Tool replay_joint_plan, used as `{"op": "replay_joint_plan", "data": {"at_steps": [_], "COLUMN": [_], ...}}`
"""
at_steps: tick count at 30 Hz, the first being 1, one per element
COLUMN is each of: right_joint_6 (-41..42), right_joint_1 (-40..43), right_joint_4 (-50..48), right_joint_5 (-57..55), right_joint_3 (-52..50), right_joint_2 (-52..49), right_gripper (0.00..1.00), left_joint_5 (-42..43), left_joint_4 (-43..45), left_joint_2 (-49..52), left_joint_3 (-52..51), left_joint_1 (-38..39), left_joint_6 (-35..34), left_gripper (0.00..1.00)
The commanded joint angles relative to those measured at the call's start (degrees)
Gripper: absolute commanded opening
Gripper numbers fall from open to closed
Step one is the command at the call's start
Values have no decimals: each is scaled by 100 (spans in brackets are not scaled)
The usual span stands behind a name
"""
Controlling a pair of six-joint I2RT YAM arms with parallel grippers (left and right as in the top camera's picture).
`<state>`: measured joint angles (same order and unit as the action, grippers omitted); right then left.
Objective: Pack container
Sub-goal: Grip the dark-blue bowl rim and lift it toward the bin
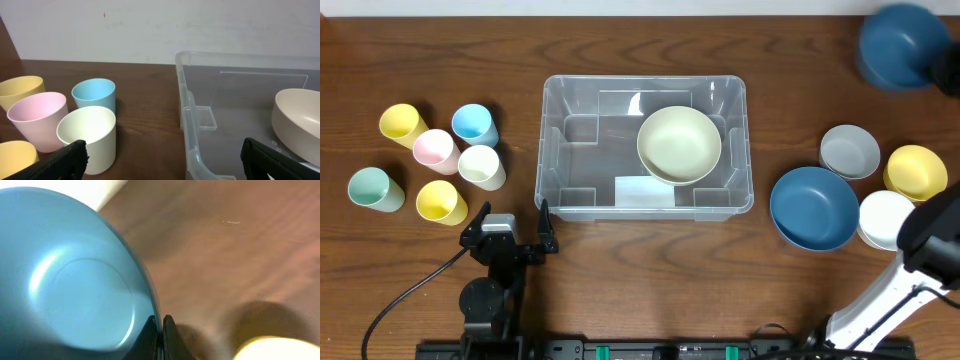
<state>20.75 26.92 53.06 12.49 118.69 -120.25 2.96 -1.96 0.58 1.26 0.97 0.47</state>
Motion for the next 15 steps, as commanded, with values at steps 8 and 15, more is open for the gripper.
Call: {"op": "replay_joint_plan", "data": {"at_steps": [8, 15], "right_joint_6": [-262, -264], "right_joint_1": [-2044, -3274], "right_joint_4": [879, 1725], "right_joint_5": [1025, 385], "right_joint_3": [396, 278], "right_joint_2": [1132, 1141], "right_gripper": [1, 1], "left_joint_5": [-63, -63], "left_joint_4": [-201, -201], "left_joint_2": [-35, -35], "left_joint_3": [-103, -103], "left_joint_1": [20, 20], "left_joint_6": [81, 81], "left_gripper": [98, 98]}}
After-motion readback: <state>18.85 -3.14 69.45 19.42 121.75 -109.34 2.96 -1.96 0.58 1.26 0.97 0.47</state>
